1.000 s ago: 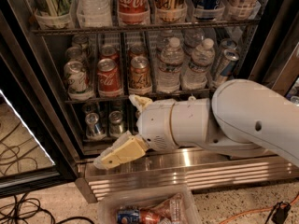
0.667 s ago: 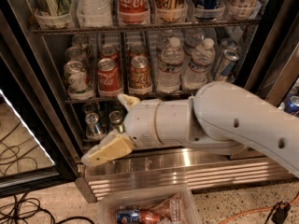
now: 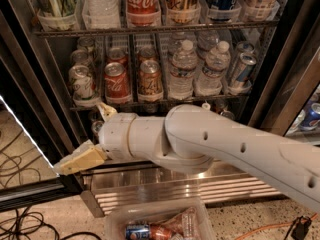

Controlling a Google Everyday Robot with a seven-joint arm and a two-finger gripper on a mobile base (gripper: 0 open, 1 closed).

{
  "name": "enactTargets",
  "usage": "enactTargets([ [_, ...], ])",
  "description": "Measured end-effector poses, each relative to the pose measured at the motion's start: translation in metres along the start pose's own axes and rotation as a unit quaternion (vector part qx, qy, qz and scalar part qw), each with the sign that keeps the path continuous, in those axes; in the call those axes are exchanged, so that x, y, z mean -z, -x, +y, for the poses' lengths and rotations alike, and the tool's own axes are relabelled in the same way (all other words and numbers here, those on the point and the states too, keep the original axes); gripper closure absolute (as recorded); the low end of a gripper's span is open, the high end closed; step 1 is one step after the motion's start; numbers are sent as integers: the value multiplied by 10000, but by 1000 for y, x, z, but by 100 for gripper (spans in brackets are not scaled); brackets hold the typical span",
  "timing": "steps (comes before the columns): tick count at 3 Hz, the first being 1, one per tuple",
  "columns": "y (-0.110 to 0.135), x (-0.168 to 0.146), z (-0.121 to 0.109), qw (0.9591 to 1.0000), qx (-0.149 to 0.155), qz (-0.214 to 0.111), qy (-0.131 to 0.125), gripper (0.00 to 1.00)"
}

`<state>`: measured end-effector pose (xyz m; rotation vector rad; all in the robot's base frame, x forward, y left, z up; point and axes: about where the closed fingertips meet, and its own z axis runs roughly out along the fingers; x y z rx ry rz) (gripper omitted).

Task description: Pick 7up can from middle shelf of fridge

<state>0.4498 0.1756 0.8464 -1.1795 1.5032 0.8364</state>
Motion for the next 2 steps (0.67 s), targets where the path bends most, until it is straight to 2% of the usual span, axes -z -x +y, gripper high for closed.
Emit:
enactTargets([
  [1, -2, -22, 5, 9991, -25, -302, -285, 0],
  [2, 7, -47, 23, 9979, 50, -445, -474, 0],
])
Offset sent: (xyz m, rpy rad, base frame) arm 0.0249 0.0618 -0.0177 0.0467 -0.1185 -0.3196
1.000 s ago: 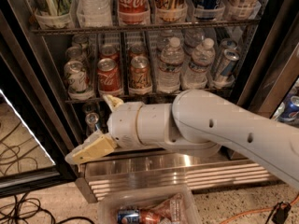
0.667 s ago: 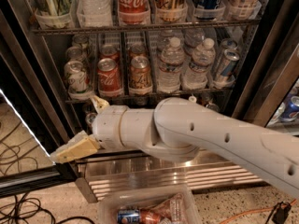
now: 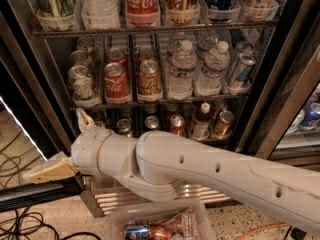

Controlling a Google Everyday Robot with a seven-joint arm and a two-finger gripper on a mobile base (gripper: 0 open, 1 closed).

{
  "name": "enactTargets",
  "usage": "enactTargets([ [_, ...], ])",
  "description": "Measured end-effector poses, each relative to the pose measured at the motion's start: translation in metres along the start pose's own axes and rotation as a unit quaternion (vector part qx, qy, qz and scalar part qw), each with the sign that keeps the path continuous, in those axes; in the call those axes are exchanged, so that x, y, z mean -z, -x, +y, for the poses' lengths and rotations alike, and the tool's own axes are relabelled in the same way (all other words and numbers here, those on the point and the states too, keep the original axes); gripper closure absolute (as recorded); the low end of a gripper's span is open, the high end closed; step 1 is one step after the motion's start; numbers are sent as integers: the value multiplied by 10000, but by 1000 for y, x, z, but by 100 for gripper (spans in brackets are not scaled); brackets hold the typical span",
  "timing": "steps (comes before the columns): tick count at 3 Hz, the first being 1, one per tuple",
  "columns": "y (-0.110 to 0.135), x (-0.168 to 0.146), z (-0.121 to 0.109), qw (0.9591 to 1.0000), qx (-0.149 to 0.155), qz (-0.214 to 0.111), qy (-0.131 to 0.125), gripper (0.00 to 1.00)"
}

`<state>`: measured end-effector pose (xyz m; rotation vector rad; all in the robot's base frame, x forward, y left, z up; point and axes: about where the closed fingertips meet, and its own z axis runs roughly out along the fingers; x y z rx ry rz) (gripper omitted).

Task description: Pick 7up can from middle shelf of fridge

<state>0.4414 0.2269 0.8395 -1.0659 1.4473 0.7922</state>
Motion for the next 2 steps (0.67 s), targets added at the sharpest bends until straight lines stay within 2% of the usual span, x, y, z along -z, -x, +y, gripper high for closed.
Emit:
enactTargets([
  [1, 3, -13, -19, 9986, 196, 32, -483, 0],
  [2, -1, -12, -28, 9976, 196, 100, -662, 0],
])
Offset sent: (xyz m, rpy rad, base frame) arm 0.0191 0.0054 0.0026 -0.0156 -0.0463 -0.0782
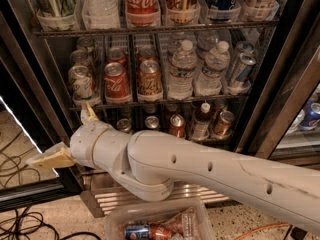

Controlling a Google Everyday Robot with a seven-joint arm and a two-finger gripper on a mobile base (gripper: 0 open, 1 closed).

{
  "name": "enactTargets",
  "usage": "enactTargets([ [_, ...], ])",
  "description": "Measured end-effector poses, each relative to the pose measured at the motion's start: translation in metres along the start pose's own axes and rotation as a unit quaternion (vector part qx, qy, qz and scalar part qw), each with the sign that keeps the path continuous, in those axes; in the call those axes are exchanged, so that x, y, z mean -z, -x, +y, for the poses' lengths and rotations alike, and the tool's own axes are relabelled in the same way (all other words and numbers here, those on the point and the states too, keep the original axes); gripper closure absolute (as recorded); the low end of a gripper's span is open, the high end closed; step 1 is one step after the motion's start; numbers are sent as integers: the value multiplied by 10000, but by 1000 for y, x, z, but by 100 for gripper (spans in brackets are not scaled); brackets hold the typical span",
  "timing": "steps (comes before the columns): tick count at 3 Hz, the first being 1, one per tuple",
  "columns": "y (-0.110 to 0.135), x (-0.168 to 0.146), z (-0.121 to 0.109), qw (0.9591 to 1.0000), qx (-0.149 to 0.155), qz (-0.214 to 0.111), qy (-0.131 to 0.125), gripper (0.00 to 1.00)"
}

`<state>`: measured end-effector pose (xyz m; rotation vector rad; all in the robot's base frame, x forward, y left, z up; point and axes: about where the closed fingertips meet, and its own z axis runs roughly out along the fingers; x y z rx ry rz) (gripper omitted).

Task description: Pick 7up can from middle shelf of fridge

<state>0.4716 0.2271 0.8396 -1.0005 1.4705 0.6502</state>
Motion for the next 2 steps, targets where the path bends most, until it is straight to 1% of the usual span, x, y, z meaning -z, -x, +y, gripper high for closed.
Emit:
enactTargets([
  [1, 1, -1, 1, 10000, -13, -41, -2, 0],
  [2, -5, -2, -4, 9998, -100, -157, -97, 0],
])
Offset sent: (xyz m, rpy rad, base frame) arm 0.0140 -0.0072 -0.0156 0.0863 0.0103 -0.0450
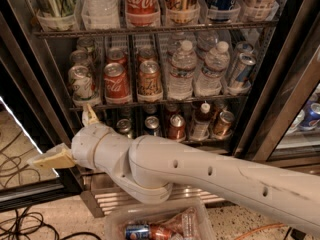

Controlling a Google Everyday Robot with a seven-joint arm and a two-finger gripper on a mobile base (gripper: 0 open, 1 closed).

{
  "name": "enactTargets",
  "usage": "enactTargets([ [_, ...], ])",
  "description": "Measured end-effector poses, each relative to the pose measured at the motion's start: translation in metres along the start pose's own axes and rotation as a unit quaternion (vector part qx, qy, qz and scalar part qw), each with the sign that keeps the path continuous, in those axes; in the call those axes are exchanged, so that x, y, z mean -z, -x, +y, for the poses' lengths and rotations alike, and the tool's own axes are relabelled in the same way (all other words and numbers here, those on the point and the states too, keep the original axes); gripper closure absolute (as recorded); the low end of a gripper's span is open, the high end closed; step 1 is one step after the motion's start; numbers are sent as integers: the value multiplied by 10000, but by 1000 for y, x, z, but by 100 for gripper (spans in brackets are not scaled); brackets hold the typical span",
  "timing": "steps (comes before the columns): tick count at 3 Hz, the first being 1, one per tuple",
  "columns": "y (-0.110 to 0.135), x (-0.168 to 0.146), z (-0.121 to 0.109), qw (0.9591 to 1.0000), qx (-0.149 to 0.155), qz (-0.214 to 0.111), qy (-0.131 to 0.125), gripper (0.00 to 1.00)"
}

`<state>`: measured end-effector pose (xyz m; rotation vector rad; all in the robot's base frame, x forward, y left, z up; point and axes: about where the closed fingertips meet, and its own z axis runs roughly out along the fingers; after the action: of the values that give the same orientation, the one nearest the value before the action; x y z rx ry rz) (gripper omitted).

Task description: Pick 7up can from middle shelf of fridge

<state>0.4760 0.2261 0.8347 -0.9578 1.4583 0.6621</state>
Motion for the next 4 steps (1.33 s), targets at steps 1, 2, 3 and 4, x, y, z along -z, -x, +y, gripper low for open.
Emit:
enactTargets([
  [1, -14, 2, -19, 9996, -10, -22, -267, 0],
  [2, -21, 5, -36, 9989, 87, 22, -465, 0],
  [3, -25, 2, -53, 9980, 252, 11, -576, 0],
  [4, -21, -14, -64, 9980, 412, -101, -474, 0],
])
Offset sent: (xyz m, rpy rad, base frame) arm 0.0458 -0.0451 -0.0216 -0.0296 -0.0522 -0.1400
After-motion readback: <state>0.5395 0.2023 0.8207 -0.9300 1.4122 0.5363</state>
